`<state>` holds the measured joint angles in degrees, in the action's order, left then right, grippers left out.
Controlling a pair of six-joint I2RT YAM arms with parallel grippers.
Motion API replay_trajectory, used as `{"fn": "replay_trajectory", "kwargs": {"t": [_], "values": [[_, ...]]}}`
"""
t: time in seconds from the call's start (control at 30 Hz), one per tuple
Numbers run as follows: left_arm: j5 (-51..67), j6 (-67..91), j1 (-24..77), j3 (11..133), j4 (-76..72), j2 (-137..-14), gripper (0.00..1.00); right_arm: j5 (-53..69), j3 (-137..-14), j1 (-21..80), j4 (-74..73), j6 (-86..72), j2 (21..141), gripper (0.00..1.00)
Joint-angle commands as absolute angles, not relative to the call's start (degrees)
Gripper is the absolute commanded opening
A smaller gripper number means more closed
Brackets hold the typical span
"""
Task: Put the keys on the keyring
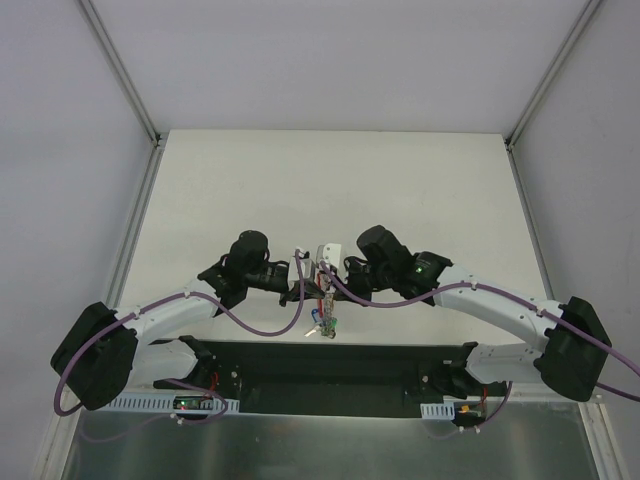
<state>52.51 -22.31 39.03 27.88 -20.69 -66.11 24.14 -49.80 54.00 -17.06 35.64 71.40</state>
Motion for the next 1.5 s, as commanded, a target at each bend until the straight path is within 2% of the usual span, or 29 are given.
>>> {"fn": "replay_trajectory", "kwargs": {"t": [0.0,0.7,1.13,1.47], "values": [[55.1,-23.0,40.9,30.6,-23.6,-66.3,0.00,24.5,-50.2,55.8,-12.8,37.0,70.3,0.01],[45.6,-24.3,45.9,34.5,-17.2,-68.9,0.00,22.6,-51.9,57.3,-12.9,35.8,72.7,0.01],[43.5,-20.1,45.9,27.0,-28.9,-61.9,0.00,22.3,-50.5,57.3,-11.3,35.2,69.9,0.01],[41.8,-19.3,45.0,23.8,-29.7,-59.3,0.00,20.1,-48.8,57.2,-11.9,35.4,67.2,0.01]]}}
